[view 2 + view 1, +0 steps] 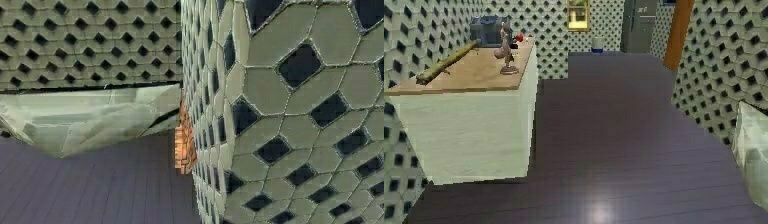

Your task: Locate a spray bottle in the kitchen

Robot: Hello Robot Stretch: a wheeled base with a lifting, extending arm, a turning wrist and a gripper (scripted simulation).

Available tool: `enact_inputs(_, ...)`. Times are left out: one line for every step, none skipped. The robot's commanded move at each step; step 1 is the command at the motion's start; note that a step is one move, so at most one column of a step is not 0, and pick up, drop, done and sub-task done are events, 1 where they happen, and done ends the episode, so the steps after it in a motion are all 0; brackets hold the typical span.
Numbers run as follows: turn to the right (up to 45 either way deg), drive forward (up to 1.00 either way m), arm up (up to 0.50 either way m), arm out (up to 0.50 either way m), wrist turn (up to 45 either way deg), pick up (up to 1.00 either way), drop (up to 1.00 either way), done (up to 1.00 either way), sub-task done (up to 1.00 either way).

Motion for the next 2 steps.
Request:
enact_inputs(0.0, 1.0, 0.0, 0.0, 0.0, 0.0, 0.0, 0.0, 0.0)
enact_inputs(0.0, 0.35, 0.0, 0.0, 0.0, 0.0, 0.0, 0.0, 0.0)
